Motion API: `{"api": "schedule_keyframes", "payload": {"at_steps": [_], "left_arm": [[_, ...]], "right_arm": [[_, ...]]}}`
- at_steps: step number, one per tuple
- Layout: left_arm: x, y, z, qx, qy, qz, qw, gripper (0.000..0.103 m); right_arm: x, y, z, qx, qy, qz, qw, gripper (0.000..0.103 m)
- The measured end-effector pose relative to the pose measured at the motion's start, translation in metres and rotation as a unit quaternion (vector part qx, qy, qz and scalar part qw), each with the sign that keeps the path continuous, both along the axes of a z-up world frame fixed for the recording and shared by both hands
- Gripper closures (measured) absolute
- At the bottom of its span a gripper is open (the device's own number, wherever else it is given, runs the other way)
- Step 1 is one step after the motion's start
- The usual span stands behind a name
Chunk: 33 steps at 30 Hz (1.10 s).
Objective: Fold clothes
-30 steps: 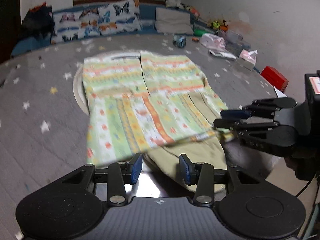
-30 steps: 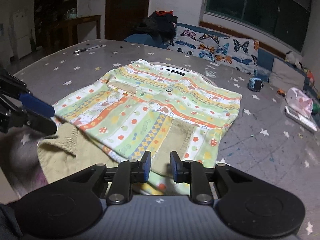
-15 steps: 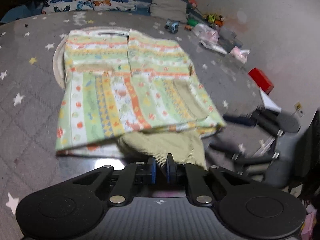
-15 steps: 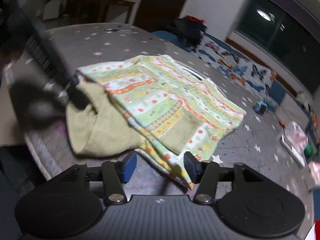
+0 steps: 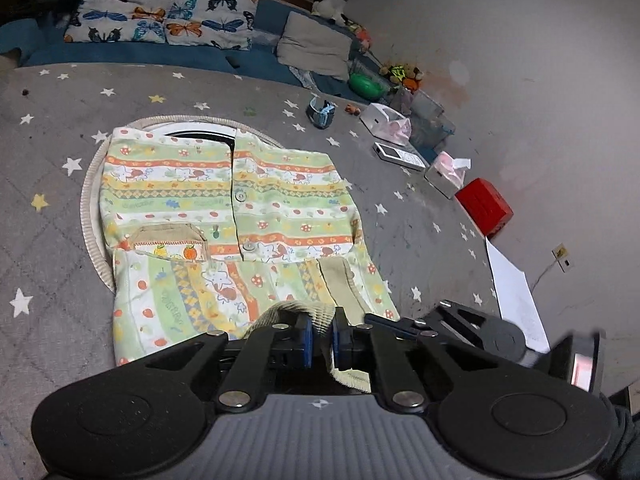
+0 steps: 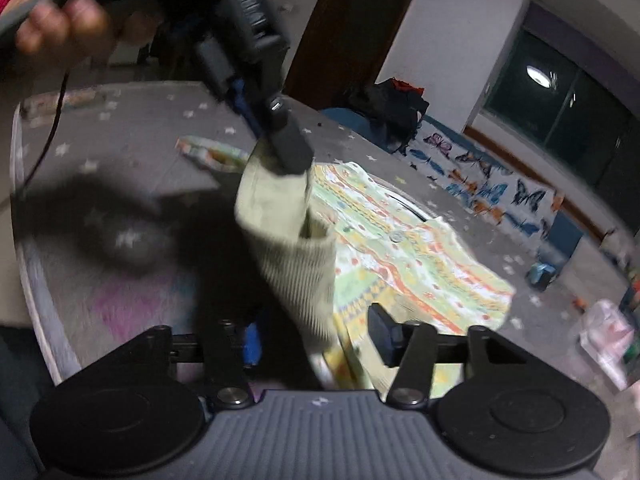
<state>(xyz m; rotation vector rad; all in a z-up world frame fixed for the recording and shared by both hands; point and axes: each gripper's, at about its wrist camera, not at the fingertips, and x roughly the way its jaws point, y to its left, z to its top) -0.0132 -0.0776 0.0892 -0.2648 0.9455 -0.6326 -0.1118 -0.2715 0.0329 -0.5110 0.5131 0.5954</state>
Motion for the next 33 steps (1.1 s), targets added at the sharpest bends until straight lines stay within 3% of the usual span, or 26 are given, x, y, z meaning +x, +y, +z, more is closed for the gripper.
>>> {"api": "schedule_keyframes", "payload": {"at_steps": [1, 3, 6, 8, 9, 13, 18, 19, 21, 23, 24, 25, 27, 33], "left_arm": [[-0.003, 0.002, -0.001, 0.003, -0.004, -0.003, 1.0000, 0.090], [-0.011, 0.007, -0.003, 0.010, -0.017, -0.010, 0.9998, 0.087], [-0.030, 0.019, -0.001, 0.028, -0.057, -0.009, 0.9979, 0.066], [-0.047, 0.024, 0.001, 0.063, -0.105, -0.001, 0.9925, 0.050], [-0.054, 0.025, 0.002, 0.081, -0.125, 0.002, 0.9889, 0.047], [-0.075, 0.020, -0.008, 0.158, -0.190, 0.006, 0.9689, 0.038], [-0.080, -0.001, -0.029, 0.252, -0.262, -0.001, 0.9315, 0.038], [-0.081, -0.005, -0.033, 0.270, -0.276, -0.002, 0.9223, 0.039], [-0.078, -0.010, -0.041, 0.293, -0.287, -0.005, 0.9121, 0.047], [-0.076, -0.013, -0.048, 0.312, -0.298, -0.013, 0.9021, 0.069], [-0.076, -0.013, -0.050, 0.318, -0.302, -0.016, 0.8983, 0.076], [-0.077, -0.013, -0.052, 0.324, -0.306, -0.018, 0.8947, 0.089], [-0.081, -0.010, -0.051, 0.326, -0.311, -0.021, 0.8926, 0.094], [-0.115, -0.001, -0.030, 0.313, -0.326, -0.050, 0.8908, 0.096]], "right_arm": [[0.005, -0.001, 0.002, 0.013, 0.011, -0.002, 1.000, 0.075], [0.014, -0.005, 0.007, 0.040, 0.033, -0.008, 0.999, 0.087], [0.026, -0.015, 0.015, 0.078, 0.058, -0.023, 0.995, 0.091], [0.031, -0.022, 0.020, 0.093, 0.065, -0.031, 0.993, 0.091], [0.034, -0.024, 0.023, 0.099, 0.068, -0.034, 0.992, 0.091], [0.042, -0.027, 0.031, 0.119, 0.075, -0.048, 0.989, 0.091], [0.048, -0.031, 0.038, 0.133, 0.077, -0.065, 0.986, 0.092], [0.048, -0.031, 0.039, 0.134, 0.076, -0.067, 0.986, 0.092], [0.047, -0.031, 0.039, 0.135, 0.074, -0.070, 0.986, 0.092], [0.044, -0.030, 0.037, 0.135, 0.070, -0.073, 0.986, 0.093], [0.043, -0.029, 0.037, 0.135, 0.068, -0.073, 0.986, 0.093], [0.041, -0.029, 0.036, 0.134, 0.066, -0.073, 0.986, 0.094], [0.035, -0.027, 0.035, 0.132, 0.058, -0.071, 0.987, 0.096], [0.008, -0.030, 0.051, 0.133, 0.034, -0.047, 0.989, 0.097]]}}
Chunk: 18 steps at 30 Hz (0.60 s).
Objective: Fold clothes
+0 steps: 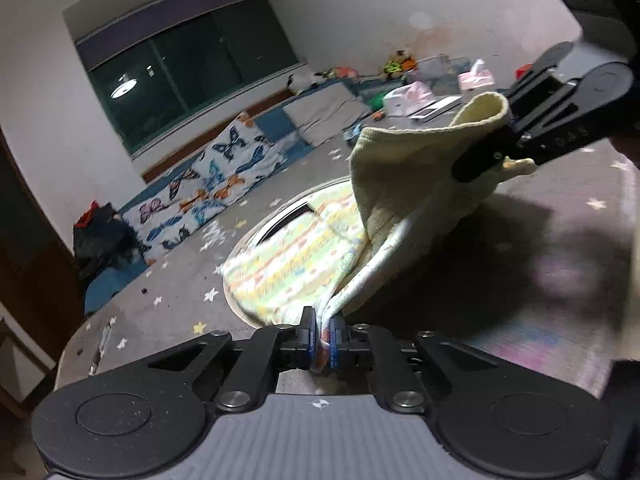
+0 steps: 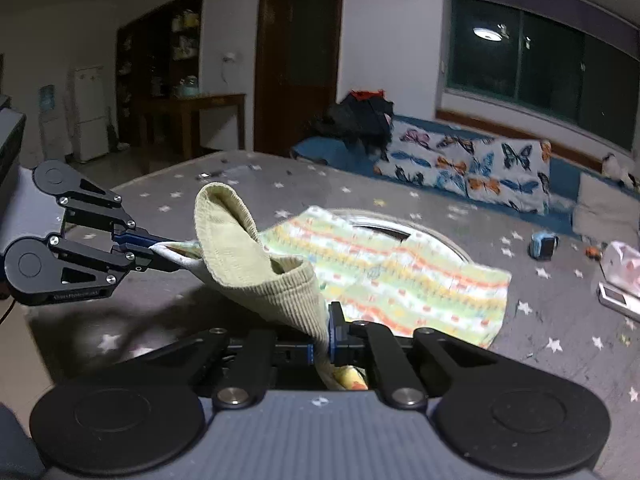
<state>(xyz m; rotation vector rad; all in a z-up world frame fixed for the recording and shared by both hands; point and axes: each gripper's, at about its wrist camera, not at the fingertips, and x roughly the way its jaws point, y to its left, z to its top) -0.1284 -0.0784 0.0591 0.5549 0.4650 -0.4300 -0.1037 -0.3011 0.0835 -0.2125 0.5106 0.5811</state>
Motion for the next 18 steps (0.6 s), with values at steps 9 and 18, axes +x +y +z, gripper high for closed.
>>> {"api": "schedule_keyframes", "payload": {"at_steps": [9, 18], "left_arm": [[-0.058, 0.010, 0.027, 0.008, 0.090, -0.066, 0.9938, 0.096], [0.016, 0.020, 0.047, -0.052, 0.109, -0.033, 0.9921, 0.095]], "right_arm": [[-0.069, -0.005, 0.037, -0.025, 0.030, 0.084, 0.996, 0.097], [-0.011, 0.007, 0.054, -0.057, 0.031, 0.091, 0.994, 0.097]]}}
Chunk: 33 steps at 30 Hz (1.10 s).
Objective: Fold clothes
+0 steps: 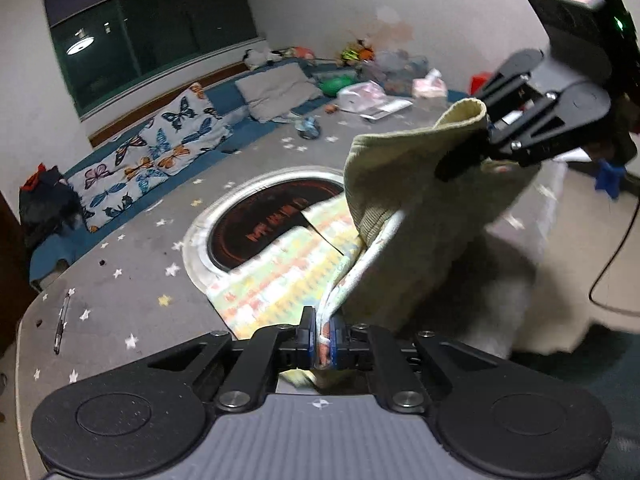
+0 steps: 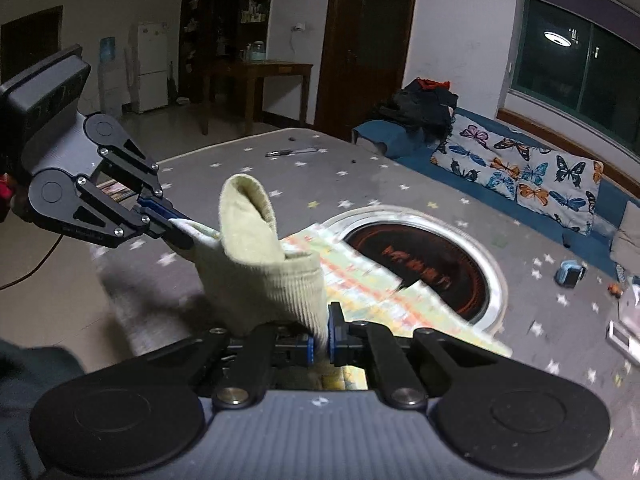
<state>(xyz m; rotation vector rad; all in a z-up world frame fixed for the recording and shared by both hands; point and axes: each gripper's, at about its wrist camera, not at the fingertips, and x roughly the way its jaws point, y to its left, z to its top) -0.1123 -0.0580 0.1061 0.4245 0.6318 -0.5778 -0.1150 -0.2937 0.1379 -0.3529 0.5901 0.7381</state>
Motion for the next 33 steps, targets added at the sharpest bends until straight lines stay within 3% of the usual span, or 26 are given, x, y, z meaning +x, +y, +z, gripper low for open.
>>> {"api": "schedule_keyframes", "payload": {"at_steps": [7, 11, 15, 18, 22, 29, 33], "left_arm": [[0.094, 0.004, -0.016, -0.010, 0.046, 0.053, 0.9975, 0.095], [0.140, 0.000, -0.045, -0.010, 0.086, 0.088, 0.9923, 0.095], [0.159, 0.003, -0.066, -0.023, 0.109, 0.121, 0.9863, 0.095], [0.165, 0.006, -0.071, -0.035, 0.114, 0.138, 0.9832, 0.094], [0.171, 0.009, -0.068, -0.041, 0.112, 0.153, 0.9810, 0.092], [0.180, 0.010, -0.071, -0.046, 0.117, 0.180, 0.9756, 0.091], [0.181, 0.009, -0.071, -0.043, 0.116, 0.193, 0.9733, 0.087]], "right_arm": [[0.098, 0.009, -0.014, -0.021, 0.034, -0.021, 0.999, 0.097], [0.144, 0.020, -0.045, -0.028, 0.056, -0.045, 0.997, 0.097], [0.169, 0.020, -0.082, -0.020, 0.071, -0.088, 0.993, 0.093], [0.176, 0.012, -0.096, -0.002, 0.064, -0.130, 0.989, 0.082], [0.167, -0.006, -0.095, 0.014, 0.039, -0.182, 0.983, 0.080], [0.124, -0.024, -0.082, 0.017, 0.021, -0.174, 0.984, 0.080], [0.125, -0.029, -0.102, 0.002, 0.044, -0.196, 0.980, 0.081]]}}
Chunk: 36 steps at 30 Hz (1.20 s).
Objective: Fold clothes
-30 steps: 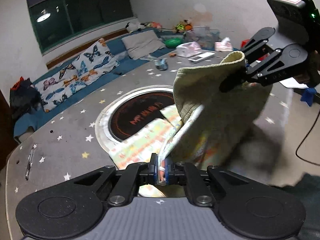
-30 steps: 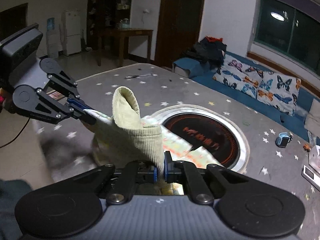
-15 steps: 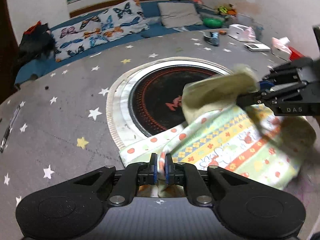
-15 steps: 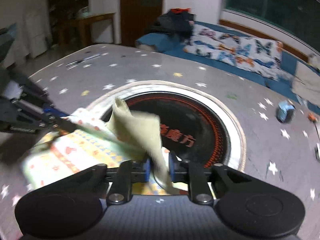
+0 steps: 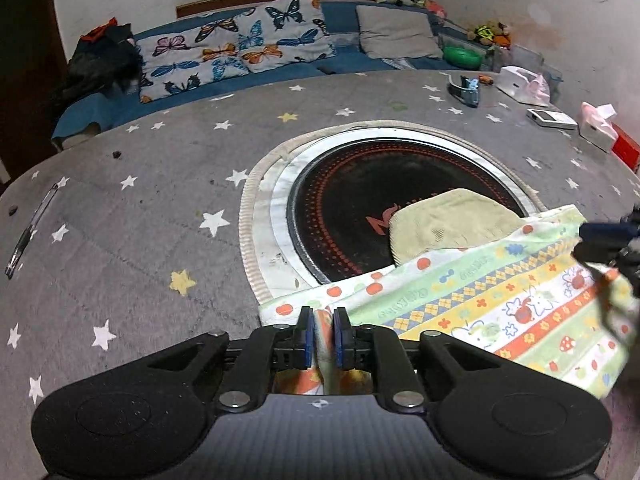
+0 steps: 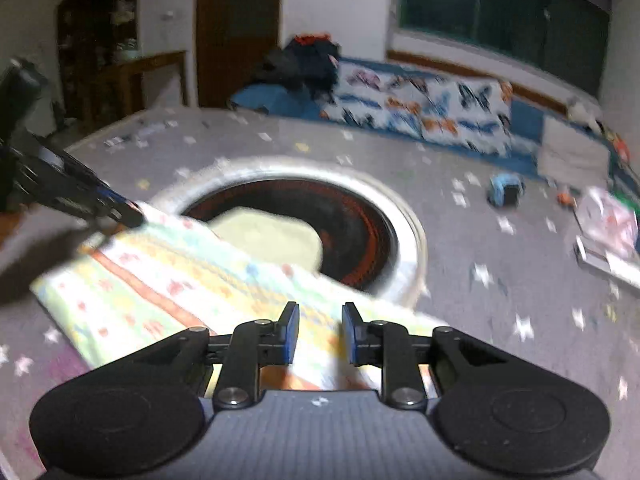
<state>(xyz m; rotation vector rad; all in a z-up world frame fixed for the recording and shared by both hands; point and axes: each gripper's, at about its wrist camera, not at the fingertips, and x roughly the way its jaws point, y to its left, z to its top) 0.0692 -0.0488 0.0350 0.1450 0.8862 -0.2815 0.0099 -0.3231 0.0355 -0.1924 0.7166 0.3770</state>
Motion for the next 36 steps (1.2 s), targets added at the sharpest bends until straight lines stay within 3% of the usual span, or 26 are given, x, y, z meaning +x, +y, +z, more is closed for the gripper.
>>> {"api": "schedule_keyframes", "payload": {"at_steps": [1, 4, 8, 12, 17, 23, 31, 36], "left_arm": [[0.000, 0.001, 0.001, 0.003, -0.001, 0.004, 1.0000, 0.082], [-0.002, 0.006, 0.005, 0.010, -0.010, 0.019, 0.9997, 0.082], [-0.009, 0.012, 0.019, 0.001, -0.025, 0.033, 0.9992, 0.083], [-0.021, -0.003, 0.031, -0.037, -0.034, 0.007, 0.9987, 0.083], [-0.021, -0.038, 0.021, -0.062, -0.009, -0.035, 0.9974, 0.083], [-0.007, -0.054, 0.003, -0.060, 0.014, -0.027, 0.9977, 0.083], [-0.018, -0.055, 0.005, -0.051, 0.009, -0.017, 0.9985, 0.081], [-0.038, -0.055, 0.008, -0.034, -0.006, -0.011, 0.9994, 0.080]], "right_arm": [[0.004, -0.003, -0.007, -0.001, 0.008, -0.012, 1.000, 0.082], [0.013, -0.016, -0.013, 0.015, 0.014, -0.041, 0.999, 0.093], [0.008, -0.021, -0.001, 0.020, -0.002, -0.053, 0.998, 0.092], [0.009, -0.009, 0.004, 0.039, 0.003, -0.021, 0.999, 0.092], [0.025, 0.018, -0.007, 0.034, 0.020, -0.005, 0.999, 0.091], [0.039, 0.020, -0.015, 0.039, 0.034, -0.020, 0.998, 0.087], [0.004, 0.030, 0.009, 0.045, 0.012, 0.021, 0.999, 0.083], [-0.020, 0.048, 0.008, 0.047, 0.011, 0.052, 0.997, 0.079]]}}
